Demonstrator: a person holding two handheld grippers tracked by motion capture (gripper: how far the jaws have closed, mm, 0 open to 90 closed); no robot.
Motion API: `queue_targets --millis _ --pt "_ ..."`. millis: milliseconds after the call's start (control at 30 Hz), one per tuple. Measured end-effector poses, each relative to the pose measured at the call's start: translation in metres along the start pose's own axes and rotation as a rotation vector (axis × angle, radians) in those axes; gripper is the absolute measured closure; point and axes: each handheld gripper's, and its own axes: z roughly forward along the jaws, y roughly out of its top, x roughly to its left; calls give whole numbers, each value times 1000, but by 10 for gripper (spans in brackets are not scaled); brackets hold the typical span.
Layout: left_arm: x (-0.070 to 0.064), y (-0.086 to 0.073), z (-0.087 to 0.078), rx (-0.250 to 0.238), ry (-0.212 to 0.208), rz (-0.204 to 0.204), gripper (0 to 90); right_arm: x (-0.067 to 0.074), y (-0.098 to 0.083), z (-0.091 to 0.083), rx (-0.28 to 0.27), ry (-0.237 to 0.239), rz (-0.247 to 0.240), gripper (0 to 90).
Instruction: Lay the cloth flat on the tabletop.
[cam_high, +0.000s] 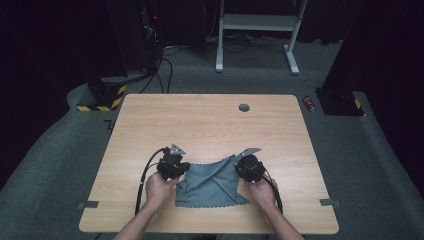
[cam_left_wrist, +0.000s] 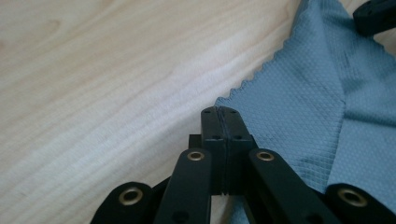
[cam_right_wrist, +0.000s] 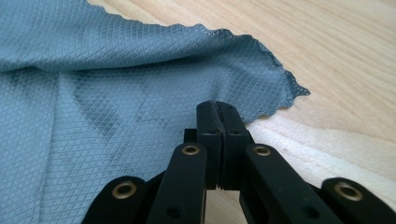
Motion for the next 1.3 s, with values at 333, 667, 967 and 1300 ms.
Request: queue_targets --millis 333,667,967,1300 --pt "14 8 -6 -16 42 -2 898 -8 6 -9 -26 -13 6 890" --pt "33 10 7 4 135 -15 898 -13 15 -11 -29 -31 12 889" --pt "39 25 20 10 226 19 895 -16 24 -8 -29 -61 12 888" --pt "34 20 22 4 238 -7 635 -16 26 4 4 -66 26 828"
